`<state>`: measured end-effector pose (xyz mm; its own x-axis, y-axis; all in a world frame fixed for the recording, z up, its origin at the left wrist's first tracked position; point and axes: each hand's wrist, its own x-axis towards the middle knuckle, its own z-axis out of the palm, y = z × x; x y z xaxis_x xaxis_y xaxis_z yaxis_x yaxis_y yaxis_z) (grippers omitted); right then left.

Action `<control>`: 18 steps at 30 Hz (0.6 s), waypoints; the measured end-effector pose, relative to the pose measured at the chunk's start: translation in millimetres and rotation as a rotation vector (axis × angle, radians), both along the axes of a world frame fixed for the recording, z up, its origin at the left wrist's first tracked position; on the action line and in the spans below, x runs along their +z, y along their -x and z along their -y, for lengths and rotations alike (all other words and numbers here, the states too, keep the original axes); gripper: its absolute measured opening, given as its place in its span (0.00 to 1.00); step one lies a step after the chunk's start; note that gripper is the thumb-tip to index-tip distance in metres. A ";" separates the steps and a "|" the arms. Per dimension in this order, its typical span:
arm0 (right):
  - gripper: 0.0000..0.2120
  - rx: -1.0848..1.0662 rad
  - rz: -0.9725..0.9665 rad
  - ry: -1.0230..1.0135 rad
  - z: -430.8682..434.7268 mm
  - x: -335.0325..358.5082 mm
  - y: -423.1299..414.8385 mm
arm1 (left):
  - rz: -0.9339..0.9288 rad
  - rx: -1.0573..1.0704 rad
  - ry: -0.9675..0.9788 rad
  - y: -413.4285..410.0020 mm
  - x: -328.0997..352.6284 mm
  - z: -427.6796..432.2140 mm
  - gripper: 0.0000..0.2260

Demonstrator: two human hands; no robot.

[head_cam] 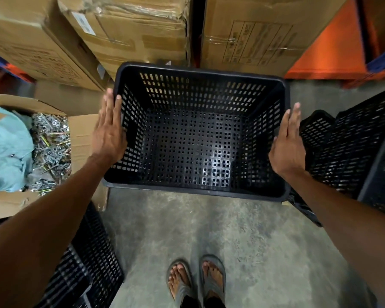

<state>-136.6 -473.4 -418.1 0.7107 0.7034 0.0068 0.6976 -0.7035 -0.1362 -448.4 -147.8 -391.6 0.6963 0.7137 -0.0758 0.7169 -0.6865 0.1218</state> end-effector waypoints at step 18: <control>0.36 -0.046 -0.142 0.048 -10.9 5.4 -5.8 | -0.017 -0.025 0.071 3.3 -13.5 -16.3 0.40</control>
<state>-130.7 -462.5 -412.6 0.7337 0.6670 -0.1293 0.6404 -0.7425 -0.1963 -451.7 -131.5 -405.2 0.7123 0.6883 -0.1375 0.7017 -0.6944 0.1592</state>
